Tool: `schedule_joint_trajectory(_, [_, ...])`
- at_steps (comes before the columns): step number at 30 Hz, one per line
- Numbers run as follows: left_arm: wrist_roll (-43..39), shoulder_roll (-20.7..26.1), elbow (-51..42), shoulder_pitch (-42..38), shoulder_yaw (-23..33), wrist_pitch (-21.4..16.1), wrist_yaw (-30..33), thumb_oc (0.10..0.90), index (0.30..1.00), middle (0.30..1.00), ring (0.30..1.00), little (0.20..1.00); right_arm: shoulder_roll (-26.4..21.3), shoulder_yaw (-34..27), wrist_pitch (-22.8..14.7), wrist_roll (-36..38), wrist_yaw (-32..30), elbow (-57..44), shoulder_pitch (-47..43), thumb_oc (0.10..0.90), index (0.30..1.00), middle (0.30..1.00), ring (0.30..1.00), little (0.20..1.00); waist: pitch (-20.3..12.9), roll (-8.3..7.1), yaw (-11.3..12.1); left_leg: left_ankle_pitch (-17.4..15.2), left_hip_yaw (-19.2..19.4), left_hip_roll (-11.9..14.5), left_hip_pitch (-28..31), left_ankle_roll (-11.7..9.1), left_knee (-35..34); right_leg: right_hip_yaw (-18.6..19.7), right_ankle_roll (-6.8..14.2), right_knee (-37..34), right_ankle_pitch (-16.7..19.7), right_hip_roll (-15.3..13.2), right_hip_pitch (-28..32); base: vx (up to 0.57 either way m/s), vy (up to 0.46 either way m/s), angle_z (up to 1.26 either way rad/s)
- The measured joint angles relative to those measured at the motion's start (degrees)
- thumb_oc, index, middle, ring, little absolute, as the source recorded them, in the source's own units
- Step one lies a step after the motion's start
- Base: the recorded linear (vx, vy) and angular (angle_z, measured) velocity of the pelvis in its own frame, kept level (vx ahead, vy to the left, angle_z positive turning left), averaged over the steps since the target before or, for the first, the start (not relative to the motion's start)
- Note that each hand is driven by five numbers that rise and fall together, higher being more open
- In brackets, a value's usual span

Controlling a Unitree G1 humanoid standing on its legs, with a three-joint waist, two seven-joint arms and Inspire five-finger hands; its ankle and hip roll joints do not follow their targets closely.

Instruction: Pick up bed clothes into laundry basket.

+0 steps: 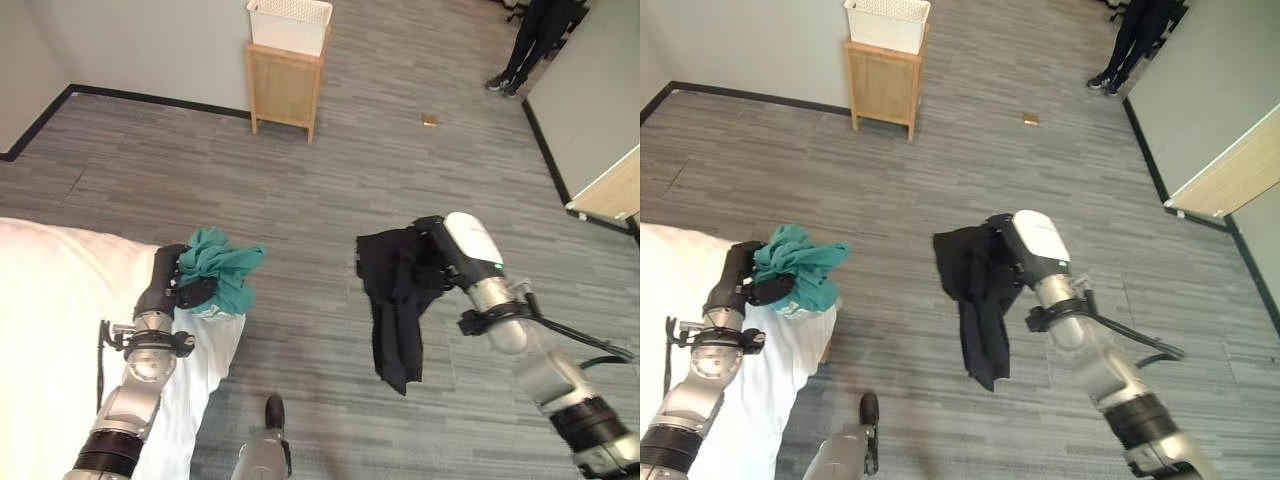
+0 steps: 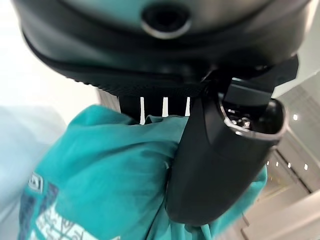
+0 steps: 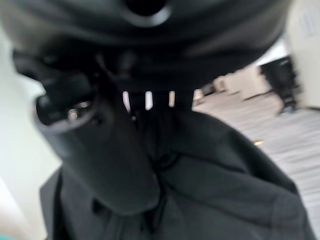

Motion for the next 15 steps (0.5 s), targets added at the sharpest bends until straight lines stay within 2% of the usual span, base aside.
schedule_joint_trajectory(1, [0.01,0.14,-0.09,0.09,-0.09,0.15,-0.04,0.4,0.3,0.3,0.3,0.3,0.29,0.66,0.01,-0.21,0.09,-0.17,-0.3,0.4,0.3,0.3,0.3,0.3,-0.01,0.13,-0.15,1.26,1.0,-0.32,1.17,-0.66,-0.76,-2.45,-0.59,3.64,-0.72,-1.52,-1.66,0.46,0.29,-0.15])
schedule_joint_trajectory(2, [0.03,0.39,-1.02,0.21,-0.11,-0.12,-0.09,0.4,0.3,0.3,0.3,0.3,0.24,1.34,-0.37,-0.27,0.12,-1.13,-0.33,0.4,0.3,0.3,0.3,0.3,-0.13,0.29,-0.39,0.69,0.94,-1.59,3.21,0.21,-2.64,-4.39,-1.15,6.64,-1.82,-3.37,-4.08,0.41,0.238,-0.05])
schedule_joint_trajectory(3, [0.05,0.42,-1.34,0.09,0.02,-0.47,-0.09,0.4,0.3,0.3,0.3,0.3,0.21,1.3,-0.46,-0.3,0.14,-1.43,-0.55,0.4,0.3,0.3,0.3,0.3,-0.15,0.37,-0.7,-0.34,0.45,-2.16,3.92,1.59,-3.56,-4.22,-0.67,7.33,-2.39,-3.56,-6.24,0.41,0.232,-0.01])
schedule_joint_trajectory(4, [0.03,0.38,-1.73,0.0,0.22,-0.58,0.08,0.4,0.3,0.3,0.3,0.3,0.23,1.1,-0.46,-0.39,0.14,-2.19,-0.94,0.4,0.3,0.3,0.3,0.3,0.04,1.01,-1.79,-0.21,-0.41,-2.32,4.53,1.71,-5.18,-4.02,-0.94,8.26,-5.94,-2.15,-9.43,0.41,0.104,0.32])
schedule_joint_trajectory(5, [0.06,0.56,-2.28,-0.06,0.22,-0.52,-0.07,0.4,0.3,0.3,0.3,0.3,-0.15,0.56,-0.42,-0.4,0.12,-3.9,-0.91,0.4,0.3,0.3,0.3,0.3,0.78,2.37,-3.95,2.15,-1.67,-2.11,5.06,0.29,-6.85,-6.25,-1.45,4.63,-8.95,-0.3,-11.73,0.29,0.056,0.44])
schedule_joint_trajectory(6, [0.11,0.5,-2.31,-0.06,0.15,-0.55,-0.37,0.4,0.3,0.3,0.3,0.3,-0.54,0.56,-0.41,-0.4,0.14,-4.09,-0.92,0.4,0.3,0.3,0.3,0.3,0.82,2.49,-4.86,2.0,-2.07,-2.31,5.5,0.49,-7.27,-7.18,-1.61,2.43,-8.85,0.25,-12.85,0.62,0.062,0.43])
schedule_joint_trajectory(7, [0.1,0.08,-2.18,0.04,0.1,-0.46,-0.87,0.4,0.3,0.3,0.3,0.3,-0.33,0.14,-0.33,-0.38,0.15,-4.09,-0.46,0.4,0.3,0.3,0.3,0.3,0.88,2.52,-5.53,1.46,-2.49,-2.7,6.69,0.33,-7.72,-9.96,-1.79,-3.12,-8.82,1.13,-14.12,0.31,-0.005,0.34])
schedule_joint_trajectory(9, [0.13,-0.31,-2.3,0.01,-0.41,-0.37,-1.65,0.4,0.3,0.3,0.3,0.3,-0.44,-1.36,-0.29,-0.37,0.08,-4.14,0.98,0.4,0.3,0.3,0.3,0.3,1.19,3.05,-8.31,1.11,-5.05,-3.08,8.22,0.04,-7.7,-11.28,-4.33,-13.25,-5.24,4.27,-14.02,0.57,-0.023,0.68])
schedule_joint_trajectory(10, [0.17,-0.55,-2.26,0.03,-0.39,-0.62,-1.92,0.4,0.3,0.3,0.3,0.3,-0.56,-1.94,-0.28,-0.38,0.08,-4.12,1.48,0.4,0.3,0.3,0.3,0.3,1.22,3.11,-8.76,-0.46,-6.05,-3.19,8.97,-1.1,-7.72,-10.95,-4.27,-15.66,-4.16,5.36,-14.78,0.67,-0.041,0.64])
schedule_joint_trajectory(11, [0.18,-1.63,-1.92,0.03,0.0,-0.63,-1.93,0.4,0.3,0.3,0.3,0.3,-0.41,-3.45,-0.45,-0.39,0.01,-4.54,3.04,0.4,0.3,0.3,0.3,0.3,1.22,3.29,-8.92,-2.25,-7.26,-3.17,9.97,-1.44,-7.76,-8.56,-4.6,-23.37,-1.13,7.48,-14.63,0.34,-0.023,0.38])
schedule_joint_trajectory(12, [0.17,-1.94,-1.87,0.04,0.22,-0.6,-1.92,0.4,0.3,0.3,0.3,0.3,-0.4,-4.19,-0.43,-0.39,-0.03,-4.87,3.6,0.4,0.3,0.3,0.3,0.3,1.32,3.5,-9.27,-1.89,-7.54,-3.27,10.26,-2.07,-7.82,-8.32,-4.93,-27.16,0.82,8.21,-14.39,0.59,-0.082,0.41])
schedule_joint_trajectory(13, [0.39,-2.02,-1.68,0.01,0.23,-0.54,-2.01,0.4,0.3,0.3,0.3,0.3,-0.46,-4.93,-0.36,-0.4,-0.1,-4.91,4.08,0.4,0.3,0.3,0.3,0.3,1.4,3.44,-9.59,-2.41,-8.25,-3.73,10.98,-2.04,-7.75,-8.65,-4.78,-30.16,3.7,8.33,-15.8,0.43,-0.061,0.35])
schedule_joint_trajectory(14, [0.66,-2.28,-1.25,0.03,0.16,-0.61,-2.08,0.4,0.3,0.3,0.3,0.3,-0.45,-5.4,-0.31,-0.42,-0.14,-4.99,4.67,0.4,0.3,0.3,0.3,0.3,1.33,3.57,-9.89,-3.21,-9.03,-3.88,11.41,-1.94,-7.76,-8.62,-4.78,-30.15,5.44,8.33,-17.2,0.77,-0.133,0.51])
schedule_joint_trajectory(15, [0.99,-3.44,-0.15,-0.09,0.32,-0.49,-2.03,0.4,0.3,0.3,0.3,0.3,-0.44,-6.66,-0.31,-0.64,-0.24,-5.86,6.53,0.4,0.3,0.3,0.3,0.3,1.28,4.38,-11.25,-4.17,-10.76,-3.84,12.21,-2.3,-7.75,-7.36,-5.03,-30.18,6.93,8.53,-18.87,0.37,-0.065,0.61])
